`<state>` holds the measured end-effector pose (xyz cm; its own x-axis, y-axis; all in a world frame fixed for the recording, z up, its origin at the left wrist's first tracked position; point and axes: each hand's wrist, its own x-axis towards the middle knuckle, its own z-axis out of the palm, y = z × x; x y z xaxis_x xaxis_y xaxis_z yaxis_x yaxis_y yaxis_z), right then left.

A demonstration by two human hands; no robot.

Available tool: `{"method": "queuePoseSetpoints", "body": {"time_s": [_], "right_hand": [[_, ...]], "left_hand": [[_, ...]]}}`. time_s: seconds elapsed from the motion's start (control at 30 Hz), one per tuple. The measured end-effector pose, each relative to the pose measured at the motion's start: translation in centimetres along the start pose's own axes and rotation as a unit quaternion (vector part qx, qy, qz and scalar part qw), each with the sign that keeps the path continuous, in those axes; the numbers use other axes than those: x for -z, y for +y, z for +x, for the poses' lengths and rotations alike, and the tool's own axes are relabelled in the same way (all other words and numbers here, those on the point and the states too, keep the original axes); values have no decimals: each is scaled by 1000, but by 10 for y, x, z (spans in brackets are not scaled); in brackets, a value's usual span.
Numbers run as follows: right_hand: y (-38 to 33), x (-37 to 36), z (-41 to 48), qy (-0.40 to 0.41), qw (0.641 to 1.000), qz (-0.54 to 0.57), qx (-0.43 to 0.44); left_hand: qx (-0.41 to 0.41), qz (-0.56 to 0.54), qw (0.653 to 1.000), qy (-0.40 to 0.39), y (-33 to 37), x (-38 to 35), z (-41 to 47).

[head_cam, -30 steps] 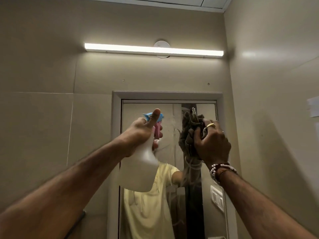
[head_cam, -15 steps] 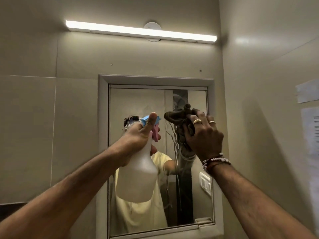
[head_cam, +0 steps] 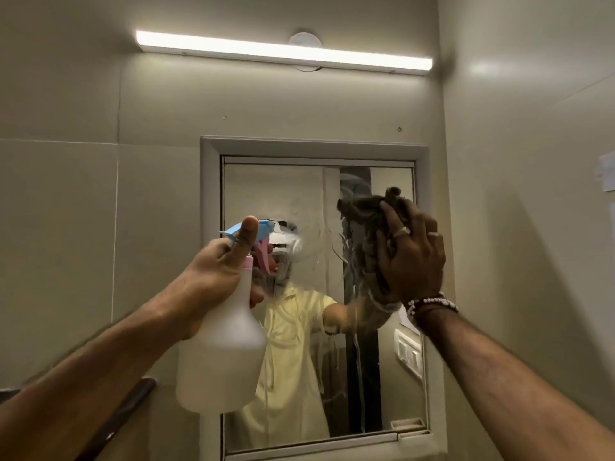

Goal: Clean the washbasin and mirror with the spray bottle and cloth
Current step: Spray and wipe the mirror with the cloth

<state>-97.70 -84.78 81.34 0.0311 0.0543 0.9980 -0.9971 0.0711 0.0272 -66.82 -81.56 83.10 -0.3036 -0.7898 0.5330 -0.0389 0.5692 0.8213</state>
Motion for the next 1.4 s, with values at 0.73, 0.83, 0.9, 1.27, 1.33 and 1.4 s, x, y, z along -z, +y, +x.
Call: {"method": "queuePoseSetpoints", "body": {"time_s": [0.73,0.83,0.9,1.27,1.33,1.4], "right_hand": [[-34,-14,34,44,996,-2,-80],[-79,-24,43,29,999,-9,-12],[-106,-25,20,-2,995,-2,102],[-39,0,-6,47,995,49,66],[-41,-6,32,62,996,23,-67],[-60,-16,58,65,993,4,-96]], "left_hand": [[4,-4,999,42,-2,30,-5],[6,-15,999,48,-3,30,-3],[6,-22,998,53,-4,32,-3],[7,6,997,81,-7,52,-6],[10,6,996,83,-8,55,-3],[7,5,997,79,-8,59,0]]}}
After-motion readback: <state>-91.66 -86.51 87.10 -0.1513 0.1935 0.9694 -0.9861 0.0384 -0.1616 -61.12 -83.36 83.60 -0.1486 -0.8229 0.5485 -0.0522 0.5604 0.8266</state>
